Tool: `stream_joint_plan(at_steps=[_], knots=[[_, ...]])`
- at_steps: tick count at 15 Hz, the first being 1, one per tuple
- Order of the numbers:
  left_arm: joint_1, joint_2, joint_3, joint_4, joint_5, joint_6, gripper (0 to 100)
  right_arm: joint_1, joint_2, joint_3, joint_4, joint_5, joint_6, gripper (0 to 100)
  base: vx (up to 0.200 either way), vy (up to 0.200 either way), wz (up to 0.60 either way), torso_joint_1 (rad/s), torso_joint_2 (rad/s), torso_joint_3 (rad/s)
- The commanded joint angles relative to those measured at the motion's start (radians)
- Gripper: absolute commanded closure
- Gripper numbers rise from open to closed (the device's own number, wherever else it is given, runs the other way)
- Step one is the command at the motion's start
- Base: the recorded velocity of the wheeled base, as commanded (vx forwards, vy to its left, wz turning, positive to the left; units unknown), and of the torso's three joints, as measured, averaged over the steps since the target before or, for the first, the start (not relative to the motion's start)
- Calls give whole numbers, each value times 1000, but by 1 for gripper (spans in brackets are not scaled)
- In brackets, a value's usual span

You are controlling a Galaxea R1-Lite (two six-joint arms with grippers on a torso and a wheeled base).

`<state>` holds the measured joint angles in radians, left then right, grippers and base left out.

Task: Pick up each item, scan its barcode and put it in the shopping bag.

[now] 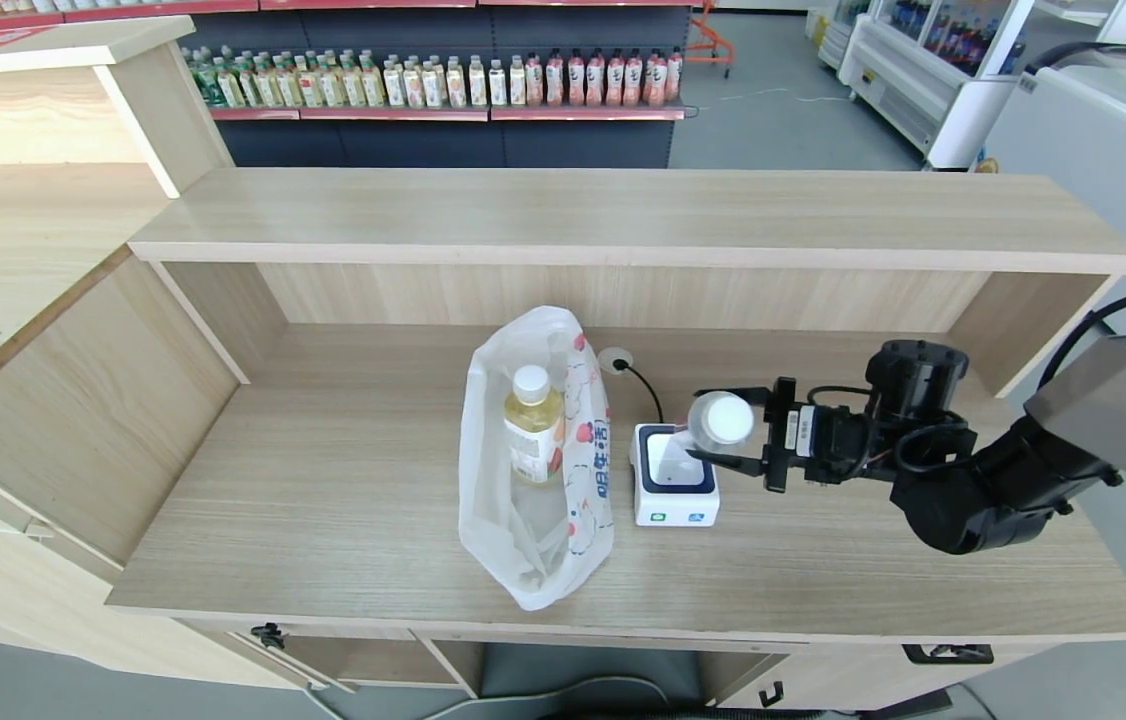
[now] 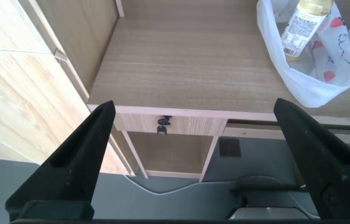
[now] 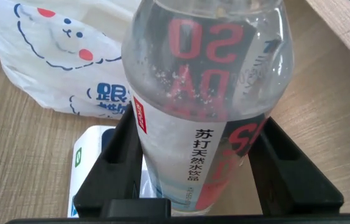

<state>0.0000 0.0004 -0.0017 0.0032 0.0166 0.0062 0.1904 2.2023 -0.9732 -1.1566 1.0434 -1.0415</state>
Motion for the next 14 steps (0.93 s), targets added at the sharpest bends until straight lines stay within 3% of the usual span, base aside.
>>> stream_joint_plan(at_steps=[1,7,14], knots=[[0,0,0,0,0,0,0,-2,25,-4,0,1,-3,100,0,0,0,0,0,0],[0,0,0,0,0,0,0,34,80,-90,2,12,-3,100,0,0,0,0,0,0],[0,0,2,0,-1,1,0,27,74,-90,0,10,-5,100,0,0,0,0,0,0]])
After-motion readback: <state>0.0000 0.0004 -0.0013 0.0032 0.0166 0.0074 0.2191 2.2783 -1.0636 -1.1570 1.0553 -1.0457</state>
